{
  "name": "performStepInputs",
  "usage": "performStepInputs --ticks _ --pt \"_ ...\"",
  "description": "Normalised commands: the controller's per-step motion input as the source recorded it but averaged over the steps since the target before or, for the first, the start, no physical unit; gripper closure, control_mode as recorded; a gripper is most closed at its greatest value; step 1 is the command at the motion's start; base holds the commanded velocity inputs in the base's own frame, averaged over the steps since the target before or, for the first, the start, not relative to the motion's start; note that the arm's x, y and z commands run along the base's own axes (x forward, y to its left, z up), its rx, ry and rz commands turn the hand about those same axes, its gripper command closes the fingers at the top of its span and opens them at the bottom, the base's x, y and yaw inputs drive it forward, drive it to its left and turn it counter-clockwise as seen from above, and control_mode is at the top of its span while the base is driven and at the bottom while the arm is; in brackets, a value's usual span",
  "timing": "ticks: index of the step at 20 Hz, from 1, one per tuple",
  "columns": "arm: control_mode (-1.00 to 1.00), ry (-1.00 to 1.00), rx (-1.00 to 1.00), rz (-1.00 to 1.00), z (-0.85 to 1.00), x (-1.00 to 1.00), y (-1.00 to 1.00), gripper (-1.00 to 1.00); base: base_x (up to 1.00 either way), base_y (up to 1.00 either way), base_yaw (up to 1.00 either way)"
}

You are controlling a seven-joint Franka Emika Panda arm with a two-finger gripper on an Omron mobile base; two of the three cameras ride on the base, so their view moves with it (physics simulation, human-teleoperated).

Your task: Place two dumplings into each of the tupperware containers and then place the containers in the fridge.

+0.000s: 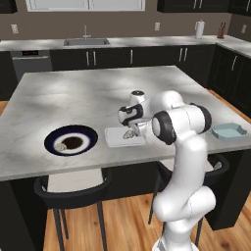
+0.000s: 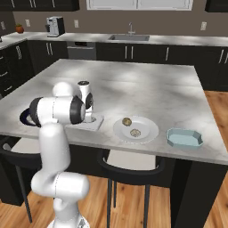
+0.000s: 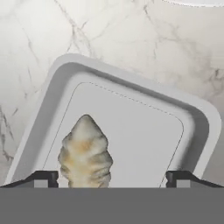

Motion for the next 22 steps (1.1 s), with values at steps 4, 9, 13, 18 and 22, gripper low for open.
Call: performStepInputs --ticks 4,9,13,18,22 --pt "-1.0 -0.17 0.0 0.51 0.38 -0.98 0.0 -1.0 0.0 0.0 0.0" --pt "-1.0 -0.1 -0.08 0.45 0.67 -1.0 0.07 -1.0 0.0 0.0 0.0" --pt "-1.0 -0.09 -0.1 0.33 0.65 -0.72 0.75 -1.0 0.0 0.0 0.0" --pt "-1.0 -0.02 -0.15 0.53 0.05 0.0 1.0 -1.0 0.0 0.0 0.0" --pt "-1.0 0.0 -0.1 0.54 0.07 0.11 1.0 -1.0 0.0 0.0 0.0"
